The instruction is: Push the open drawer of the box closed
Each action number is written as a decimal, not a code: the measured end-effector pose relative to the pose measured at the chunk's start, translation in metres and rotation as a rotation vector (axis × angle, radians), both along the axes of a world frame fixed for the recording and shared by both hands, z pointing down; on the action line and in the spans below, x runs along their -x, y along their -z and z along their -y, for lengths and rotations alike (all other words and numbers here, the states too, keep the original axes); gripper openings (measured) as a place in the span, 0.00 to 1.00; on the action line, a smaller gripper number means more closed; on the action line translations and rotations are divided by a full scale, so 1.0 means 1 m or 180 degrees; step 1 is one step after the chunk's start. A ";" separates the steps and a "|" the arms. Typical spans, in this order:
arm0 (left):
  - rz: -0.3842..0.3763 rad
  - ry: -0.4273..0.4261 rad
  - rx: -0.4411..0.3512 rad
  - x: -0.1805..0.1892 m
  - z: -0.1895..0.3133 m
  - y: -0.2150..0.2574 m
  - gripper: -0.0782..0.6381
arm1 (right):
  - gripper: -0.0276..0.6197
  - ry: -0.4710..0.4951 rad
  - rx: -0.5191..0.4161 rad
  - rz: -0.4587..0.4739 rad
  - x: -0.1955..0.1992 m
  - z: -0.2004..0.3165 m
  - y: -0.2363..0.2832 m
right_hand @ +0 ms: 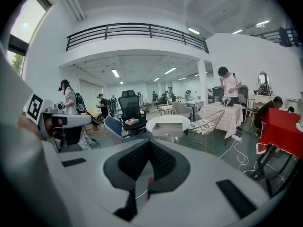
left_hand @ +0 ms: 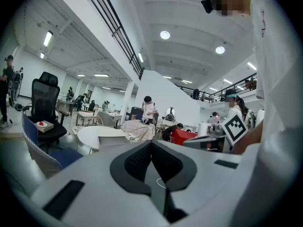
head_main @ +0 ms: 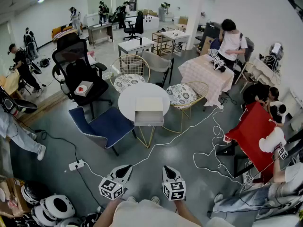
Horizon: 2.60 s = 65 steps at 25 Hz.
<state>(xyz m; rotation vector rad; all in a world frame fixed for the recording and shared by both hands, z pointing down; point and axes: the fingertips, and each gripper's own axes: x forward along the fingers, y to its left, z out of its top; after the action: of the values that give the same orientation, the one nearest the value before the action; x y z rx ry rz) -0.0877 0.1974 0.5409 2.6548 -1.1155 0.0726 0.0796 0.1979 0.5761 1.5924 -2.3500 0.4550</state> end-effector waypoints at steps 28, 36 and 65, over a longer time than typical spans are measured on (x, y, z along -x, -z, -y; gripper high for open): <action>0.0019 -0.0007 0.0031 -0.005 -0.009 -0.003 0.13 | 0.07 0.0063 -0.0028 0.0090 0.001 -0.010 0.000; 0.0027 0.0038 0.0046 -0.023 -0.012 -0.001 0.13 | 0.07 0.0097 0.0014 0.0067 -0.020 -0.014 -0.003; 0.0061 0.0291 0.0160 -0.074 -0.029 -0.025 0.13 | 0.07 0.0294 0.0153 0.0157 -0.077 -0.036 -0.038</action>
<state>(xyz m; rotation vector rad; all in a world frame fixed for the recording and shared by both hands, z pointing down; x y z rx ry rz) -0.0137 0.2266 0.5659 2.5605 -1.2229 0.1074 0.1563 0.2335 0.6140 1.4606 -2.4178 0.5322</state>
